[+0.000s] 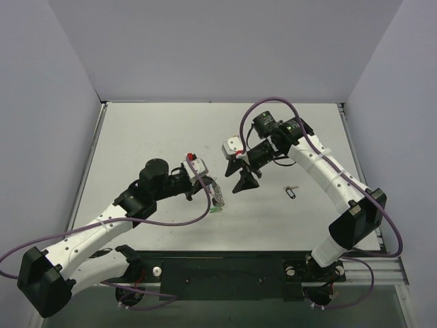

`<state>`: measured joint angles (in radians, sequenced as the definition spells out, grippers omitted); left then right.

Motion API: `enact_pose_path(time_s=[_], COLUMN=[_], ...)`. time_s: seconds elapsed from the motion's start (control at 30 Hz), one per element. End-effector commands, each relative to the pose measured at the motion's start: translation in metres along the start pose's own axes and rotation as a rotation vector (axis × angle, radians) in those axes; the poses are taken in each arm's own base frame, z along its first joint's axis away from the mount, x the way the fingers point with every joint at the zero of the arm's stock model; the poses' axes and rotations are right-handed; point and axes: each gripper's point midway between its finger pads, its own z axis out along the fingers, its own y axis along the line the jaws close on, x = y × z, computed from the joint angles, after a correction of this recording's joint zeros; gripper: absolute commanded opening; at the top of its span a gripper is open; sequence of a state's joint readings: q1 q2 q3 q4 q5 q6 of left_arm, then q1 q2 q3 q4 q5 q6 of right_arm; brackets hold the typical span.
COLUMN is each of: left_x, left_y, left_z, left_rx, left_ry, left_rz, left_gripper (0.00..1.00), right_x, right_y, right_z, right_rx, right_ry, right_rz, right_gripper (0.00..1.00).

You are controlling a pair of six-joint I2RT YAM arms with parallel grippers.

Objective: Put the keys on the keyring

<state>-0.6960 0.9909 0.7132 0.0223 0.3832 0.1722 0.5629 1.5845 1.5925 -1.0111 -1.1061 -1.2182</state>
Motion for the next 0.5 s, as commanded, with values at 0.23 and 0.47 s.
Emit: enact_pose_path(time_s=[0.23, 0.47], left_x=[-0.062, -0.06], left_y=[-0.016, -0.016], left_z=[-0.002, -0.004], left_rx=[0.062, 0.056], left_ry=[-0.183, -0.185], left_rz=[0.053, 0.049], left_gripper=[0.0, 0.0], right_x=[-0.003, 0.004], right_y=[-0.016, -0.019], right_z=[0.014, 0.022], right_rx=[-0.028, -0.047], right_ry=[0.05, 0.07], right_rz=[0.051, 0.06], right_gripper=[0.48, 0.42])
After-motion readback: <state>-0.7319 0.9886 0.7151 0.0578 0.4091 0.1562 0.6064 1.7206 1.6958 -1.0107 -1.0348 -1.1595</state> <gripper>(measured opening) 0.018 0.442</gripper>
